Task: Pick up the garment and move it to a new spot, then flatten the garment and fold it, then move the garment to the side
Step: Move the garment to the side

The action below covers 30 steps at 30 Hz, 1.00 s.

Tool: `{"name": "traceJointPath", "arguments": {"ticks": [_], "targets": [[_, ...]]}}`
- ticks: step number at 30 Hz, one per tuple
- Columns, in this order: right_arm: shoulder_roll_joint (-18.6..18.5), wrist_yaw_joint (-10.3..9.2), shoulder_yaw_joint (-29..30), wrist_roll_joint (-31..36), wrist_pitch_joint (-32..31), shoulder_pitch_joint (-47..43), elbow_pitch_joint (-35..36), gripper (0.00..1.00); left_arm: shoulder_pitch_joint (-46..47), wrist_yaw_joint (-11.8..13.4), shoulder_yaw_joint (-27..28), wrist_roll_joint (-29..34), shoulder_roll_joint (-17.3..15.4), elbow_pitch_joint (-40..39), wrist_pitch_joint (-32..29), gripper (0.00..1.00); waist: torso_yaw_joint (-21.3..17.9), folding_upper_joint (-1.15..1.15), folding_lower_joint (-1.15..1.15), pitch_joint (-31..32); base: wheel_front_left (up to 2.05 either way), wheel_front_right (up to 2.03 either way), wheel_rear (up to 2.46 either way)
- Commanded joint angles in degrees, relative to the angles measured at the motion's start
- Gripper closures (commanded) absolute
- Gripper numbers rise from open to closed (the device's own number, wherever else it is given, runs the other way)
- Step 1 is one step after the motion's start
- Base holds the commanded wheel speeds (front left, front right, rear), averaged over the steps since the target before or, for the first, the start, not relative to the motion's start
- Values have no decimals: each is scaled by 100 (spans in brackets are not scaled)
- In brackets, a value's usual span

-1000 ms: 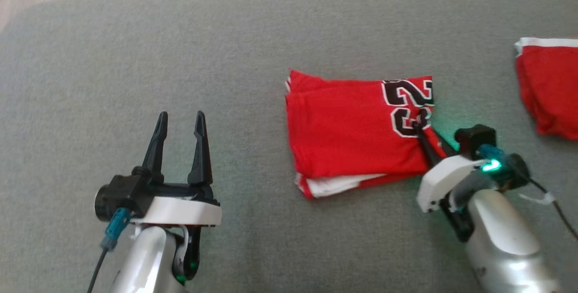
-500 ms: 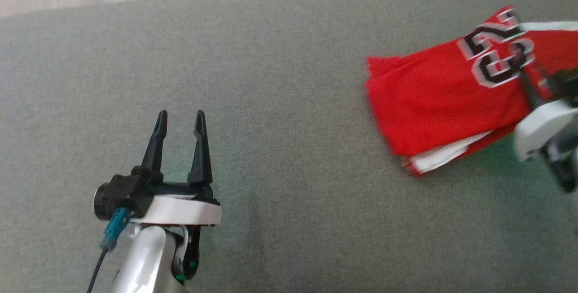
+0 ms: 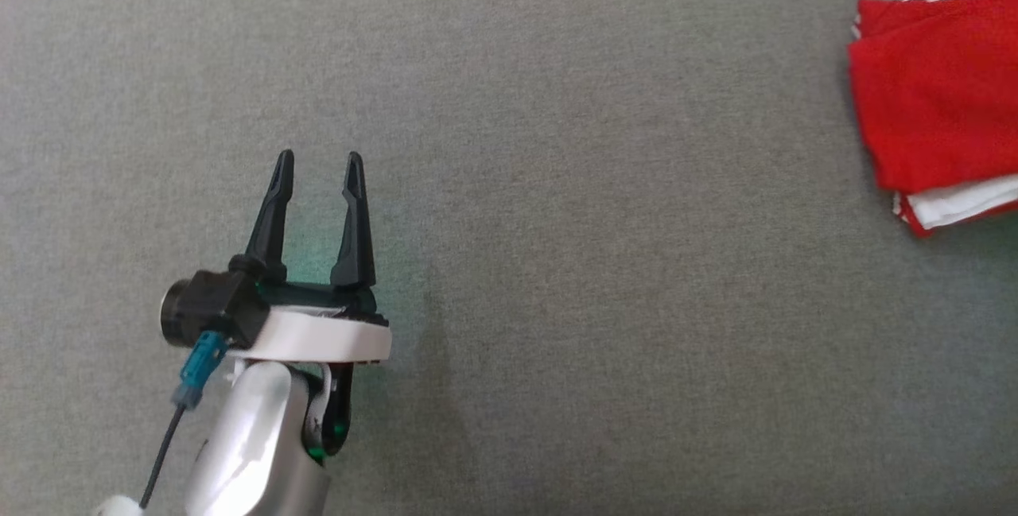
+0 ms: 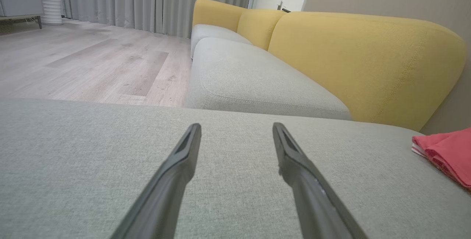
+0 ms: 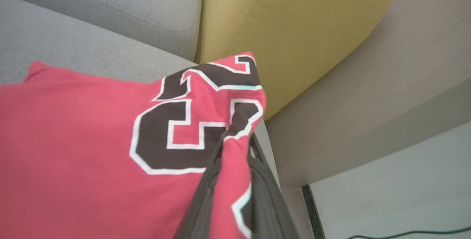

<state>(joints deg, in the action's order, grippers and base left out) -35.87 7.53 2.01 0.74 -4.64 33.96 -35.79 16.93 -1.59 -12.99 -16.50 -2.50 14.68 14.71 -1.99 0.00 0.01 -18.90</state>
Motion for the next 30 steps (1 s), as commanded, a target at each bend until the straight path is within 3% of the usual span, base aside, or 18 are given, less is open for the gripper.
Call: {"name": "traceJointPath", "arguments": {"ticks": [1, 7, 8, 9, 10, 18, 30], "targets": [[-218, -4, 107, 98, -7, 94, 27, 100, 170, -19, 132, 60, -38, -154, 29, 0, 26, 0, -1, -58, 0, 0, 0], [-69, -4, 489, 280, 58, 119, -391, 100, 203, -23, 120, 54, -38, -127, 29, 0, 50, 0, -1, -94, 0, 0, 0], [-28, -4, 529, 310, 62, 118, -425, 66, 204, -21, 127, 56, -38, -118, 29, 0, 43, 0, -1, -82, 0, 0, 0], [6, -4, 574, 356, 95, 123, -429, 11, 202, -19, 136, 58, -38, -109, 29, 0, 35, 0, -1, -63, 0, 0, 0], [56, -4, 628, 390, 118, 138, -424, 0, 197, -19, 147, 61, -38, -97, 29, 0, 24, 0, -1, -30, 0, 0, 0], [590, -4, 705, 711, 331, 181, 192, 0, 55, -46, 239, 51, -38, -73, 29, 0, -69, 0, -1, 480, 0, 0, 0], [2438, -4, 471, 38, 819, -324, 1457, 0, -635, -16, 521, -58, -38, -166, 29, 0, -134, 0, -1, 1556, 0, 0, 0]]}}
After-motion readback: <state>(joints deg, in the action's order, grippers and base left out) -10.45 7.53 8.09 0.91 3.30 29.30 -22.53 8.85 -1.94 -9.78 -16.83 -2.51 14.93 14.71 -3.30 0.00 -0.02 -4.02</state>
